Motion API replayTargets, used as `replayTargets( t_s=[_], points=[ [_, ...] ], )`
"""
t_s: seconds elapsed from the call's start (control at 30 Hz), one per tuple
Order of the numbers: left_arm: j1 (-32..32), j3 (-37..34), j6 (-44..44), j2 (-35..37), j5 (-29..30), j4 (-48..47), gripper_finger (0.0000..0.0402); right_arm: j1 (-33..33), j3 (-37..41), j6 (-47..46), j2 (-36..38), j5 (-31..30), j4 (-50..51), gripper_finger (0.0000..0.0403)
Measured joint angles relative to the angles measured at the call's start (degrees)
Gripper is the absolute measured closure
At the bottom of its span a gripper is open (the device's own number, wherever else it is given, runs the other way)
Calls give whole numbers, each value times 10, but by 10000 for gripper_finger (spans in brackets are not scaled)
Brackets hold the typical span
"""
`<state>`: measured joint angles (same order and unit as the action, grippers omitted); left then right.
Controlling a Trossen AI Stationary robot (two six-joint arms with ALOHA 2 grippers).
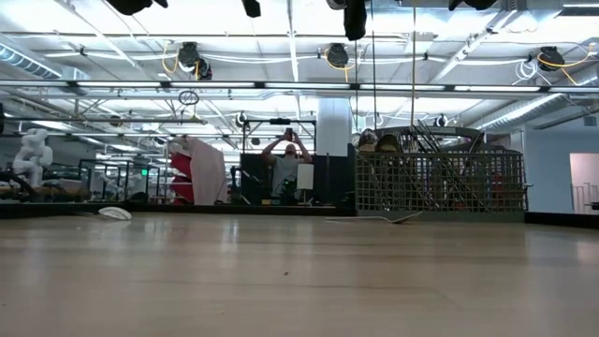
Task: Sort silverware
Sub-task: Put the silver spoon into the gray utensil holder
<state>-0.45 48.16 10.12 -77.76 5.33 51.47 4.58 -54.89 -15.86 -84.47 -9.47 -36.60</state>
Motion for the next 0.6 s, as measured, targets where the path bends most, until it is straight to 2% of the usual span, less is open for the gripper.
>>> replayTargets(
  t_s=[0.13,0.33,0.6],
  points=[
    [0,0,-19,0,-2,1,275,0,0,-2,0,0,1,403],
    [1,0,-22,0,-11,-17,380,2,0,-2,0,-10,2,403],
    [0,0,-37,4,-13,-20,382,1,0,1,-1,-6,0,400]
  ],
)
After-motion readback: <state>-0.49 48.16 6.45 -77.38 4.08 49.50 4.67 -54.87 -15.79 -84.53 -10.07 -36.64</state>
